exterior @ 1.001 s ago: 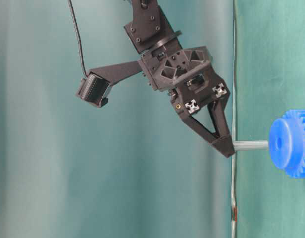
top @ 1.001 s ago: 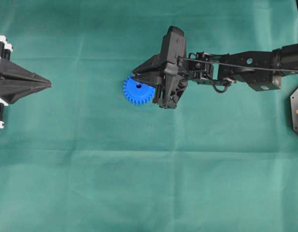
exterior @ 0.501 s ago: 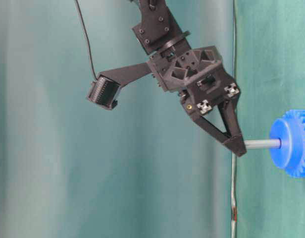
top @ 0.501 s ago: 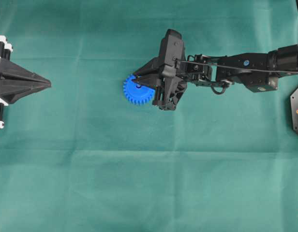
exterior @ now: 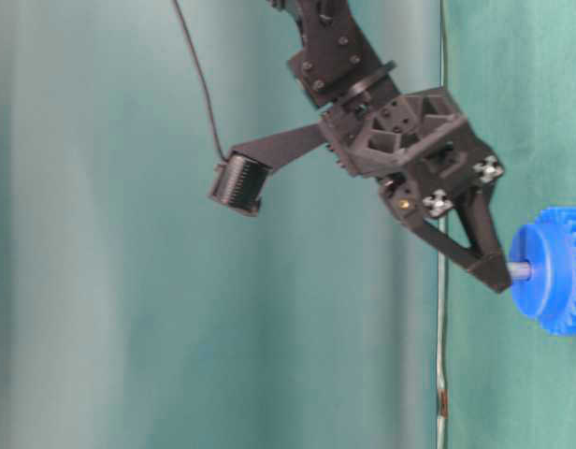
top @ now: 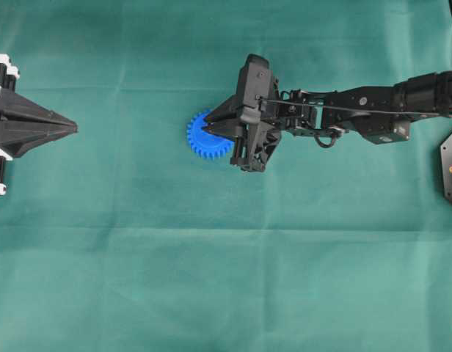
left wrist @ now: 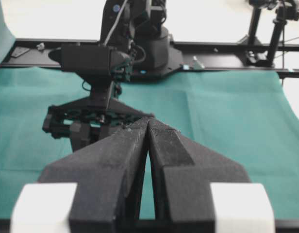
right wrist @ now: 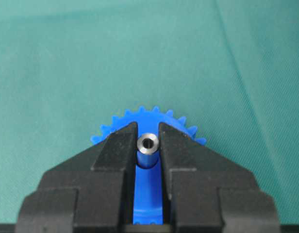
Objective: Insert the shaft placed at a random location into the center hole of the medium gear at another random location.
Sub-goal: 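Lower the shaft into the gear's center hole with the right gripper, then open the right gripper and raise it off the shaft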
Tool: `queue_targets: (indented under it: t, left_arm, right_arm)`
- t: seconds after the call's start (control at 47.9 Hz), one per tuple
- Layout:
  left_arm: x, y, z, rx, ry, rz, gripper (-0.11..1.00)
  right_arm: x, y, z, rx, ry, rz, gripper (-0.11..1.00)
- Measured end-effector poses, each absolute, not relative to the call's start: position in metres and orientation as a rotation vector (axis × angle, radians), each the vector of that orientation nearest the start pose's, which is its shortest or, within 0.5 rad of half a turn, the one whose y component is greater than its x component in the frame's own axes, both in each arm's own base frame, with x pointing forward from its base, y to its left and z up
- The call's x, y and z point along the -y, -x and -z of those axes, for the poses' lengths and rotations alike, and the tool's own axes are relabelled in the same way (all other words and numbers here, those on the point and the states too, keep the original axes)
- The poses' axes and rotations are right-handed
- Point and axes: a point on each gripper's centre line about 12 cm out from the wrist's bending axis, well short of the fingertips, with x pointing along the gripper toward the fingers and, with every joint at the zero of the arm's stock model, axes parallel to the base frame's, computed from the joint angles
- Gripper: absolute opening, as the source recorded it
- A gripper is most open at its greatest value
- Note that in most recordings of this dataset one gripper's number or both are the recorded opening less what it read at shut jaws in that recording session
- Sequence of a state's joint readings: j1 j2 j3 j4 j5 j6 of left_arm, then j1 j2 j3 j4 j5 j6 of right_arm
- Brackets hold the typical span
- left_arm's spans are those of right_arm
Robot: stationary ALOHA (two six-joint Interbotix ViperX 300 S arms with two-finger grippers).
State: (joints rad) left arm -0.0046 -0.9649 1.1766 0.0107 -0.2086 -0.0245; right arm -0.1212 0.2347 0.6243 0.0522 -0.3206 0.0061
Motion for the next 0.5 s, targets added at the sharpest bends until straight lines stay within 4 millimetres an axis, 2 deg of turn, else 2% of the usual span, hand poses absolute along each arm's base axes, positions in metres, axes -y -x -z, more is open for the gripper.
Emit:
queue_targets:
  t: [0.125, 0.501]
  left_arm:
    - [0.0015, -0.1989, -0.2835, -0.003, 0.013, 0.009, 0.0]
    - [0.0015, -0.1989, -0.2835, -0.003, 0.014, 0.008, 0.0]
  right_arm:
    - [0.0527, -0.4215, -0.1106, -0.547, -0.082, 0.148, 0.13]
    - [0.0526, -0.4214, -0.1105, -0.549, -0.083, 0.148, 0.13]
